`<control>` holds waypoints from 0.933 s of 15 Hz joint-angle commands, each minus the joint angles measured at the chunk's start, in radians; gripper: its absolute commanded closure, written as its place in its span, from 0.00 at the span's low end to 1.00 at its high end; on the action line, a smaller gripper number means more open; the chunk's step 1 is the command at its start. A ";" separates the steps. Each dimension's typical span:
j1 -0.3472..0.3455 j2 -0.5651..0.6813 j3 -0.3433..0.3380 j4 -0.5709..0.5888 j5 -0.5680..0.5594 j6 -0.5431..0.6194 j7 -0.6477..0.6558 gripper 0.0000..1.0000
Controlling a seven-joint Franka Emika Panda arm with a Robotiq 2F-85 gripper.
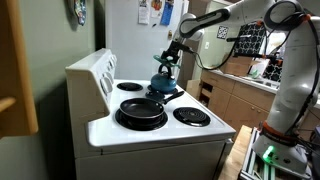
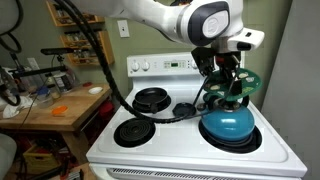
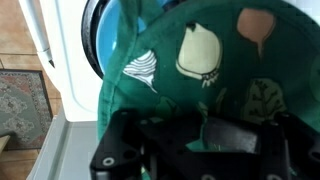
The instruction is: Use the green pot holder to move the blue kettle to the left
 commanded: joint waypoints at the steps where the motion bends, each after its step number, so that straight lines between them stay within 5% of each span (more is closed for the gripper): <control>1: 0.015 0.025 -0.007 0.038 0.027 -0.022 0.008 0.84; 12: 0.026 0.050 -0.008 0.063 0.018 -0.017 0.005 0.02; 14: 0.025 0.060 -0.003 0.062 0.033 -0.019 -0.012 0.00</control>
